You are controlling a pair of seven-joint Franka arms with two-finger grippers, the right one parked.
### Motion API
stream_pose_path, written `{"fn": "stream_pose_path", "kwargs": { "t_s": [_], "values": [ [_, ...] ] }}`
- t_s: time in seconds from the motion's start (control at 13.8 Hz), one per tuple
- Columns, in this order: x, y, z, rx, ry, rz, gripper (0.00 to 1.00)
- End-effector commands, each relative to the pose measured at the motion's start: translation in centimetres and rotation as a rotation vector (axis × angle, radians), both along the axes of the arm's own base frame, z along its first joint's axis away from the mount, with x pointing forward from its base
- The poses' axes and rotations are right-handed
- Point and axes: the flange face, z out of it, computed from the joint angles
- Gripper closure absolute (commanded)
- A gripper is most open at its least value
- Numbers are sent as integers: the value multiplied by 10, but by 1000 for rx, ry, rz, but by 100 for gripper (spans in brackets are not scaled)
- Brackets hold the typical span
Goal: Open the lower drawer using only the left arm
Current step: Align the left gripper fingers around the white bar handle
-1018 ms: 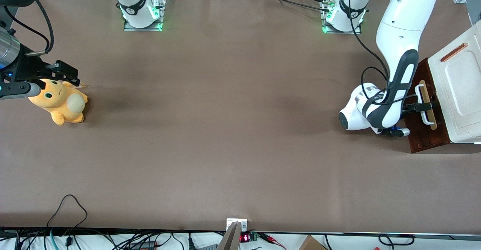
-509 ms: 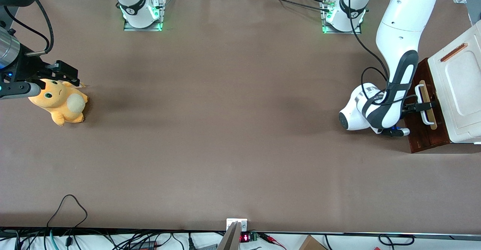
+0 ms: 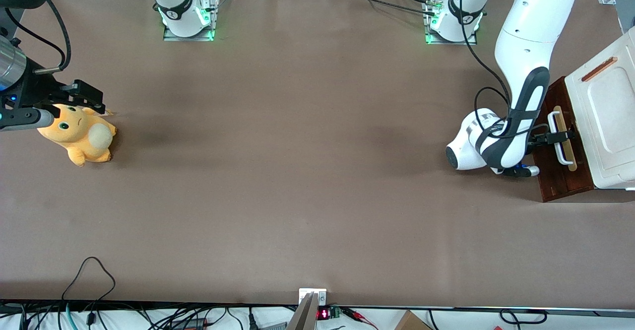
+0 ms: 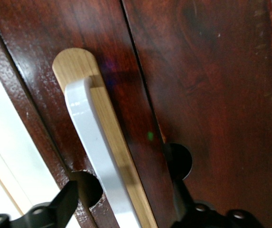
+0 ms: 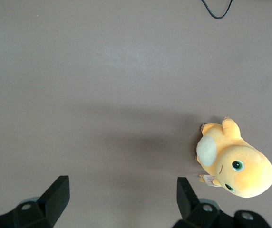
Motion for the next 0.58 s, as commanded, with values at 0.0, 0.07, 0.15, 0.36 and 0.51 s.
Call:
{"fn": "stream_pose_path", "kwargs": {
  "t_s": [0.0, 0.07, 0.15, 0.36, 0.51],
  "values": [
    [-4, -3, 1, 23, -18, 12, 21],
    [-5, -5, 1, 15, -19, 28, 25],
    [-7, -4, 1, 22, -31, 40, 28],
    [-8, -3, 3, 36, -45, 52, 35],
    [-9, -3, 2, 38, -42, 55, 39]
  ]
}}
